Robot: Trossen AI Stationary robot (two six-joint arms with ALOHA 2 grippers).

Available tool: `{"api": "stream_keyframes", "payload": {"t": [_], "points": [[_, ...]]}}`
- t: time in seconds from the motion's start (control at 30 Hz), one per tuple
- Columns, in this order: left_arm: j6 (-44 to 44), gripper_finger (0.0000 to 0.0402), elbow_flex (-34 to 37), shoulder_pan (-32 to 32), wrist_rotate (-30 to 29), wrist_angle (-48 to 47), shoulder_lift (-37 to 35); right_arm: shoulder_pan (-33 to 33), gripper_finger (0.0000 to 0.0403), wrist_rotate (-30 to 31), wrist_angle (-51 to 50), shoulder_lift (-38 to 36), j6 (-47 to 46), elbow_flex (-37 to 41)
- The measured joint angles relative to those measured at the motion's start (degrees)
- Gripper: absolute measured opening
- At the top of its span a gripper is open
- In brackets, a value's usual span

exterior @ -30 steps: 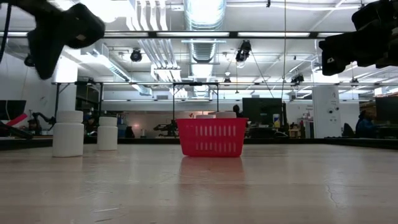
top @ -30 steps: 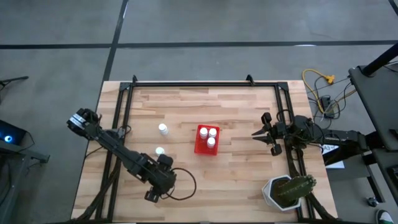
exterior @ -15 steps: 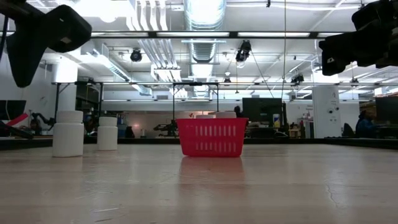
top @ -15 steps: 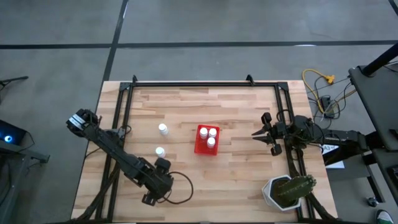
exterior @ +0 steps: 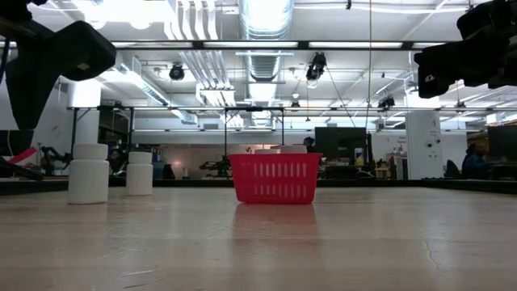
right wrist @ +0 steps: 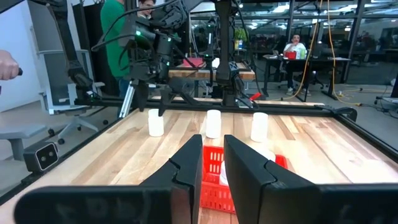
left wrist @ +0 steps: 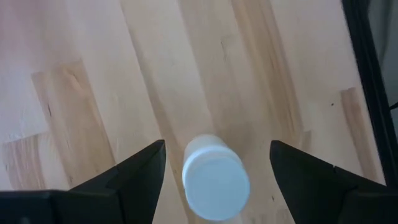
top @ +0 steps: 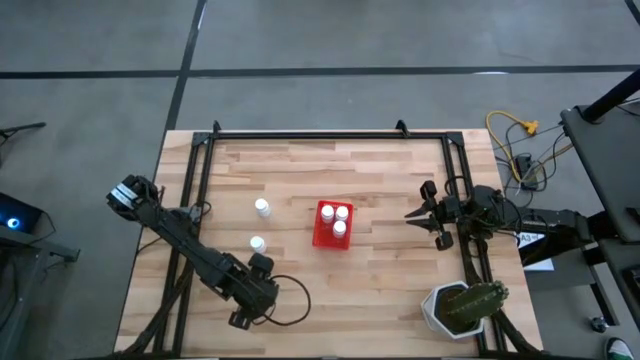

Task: Pick and place pill bottles into a basket
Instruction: Put the white medicine bottle into the red bin

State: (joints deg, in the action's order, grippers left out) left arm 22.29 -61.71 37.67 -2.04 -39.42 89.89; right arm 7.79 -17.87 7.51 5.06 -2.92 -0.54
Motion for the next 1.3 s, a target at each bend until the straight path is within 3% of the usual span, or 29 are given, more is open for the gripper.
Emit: {"api": "stream_keyframes", "payload": {"t": [0.73,1.3], "points": [[0.1,0.027,0.3,0.3,3.6,1.5,7.1,0.0,0.0059,0.0,0.0,0.0,0.0,0.0],[1.4,0.027,0.3,0.3,4.0,0.7,7.5,0.0,0.0059,0.0,0.0,0.0,0.1,0.0]]}}
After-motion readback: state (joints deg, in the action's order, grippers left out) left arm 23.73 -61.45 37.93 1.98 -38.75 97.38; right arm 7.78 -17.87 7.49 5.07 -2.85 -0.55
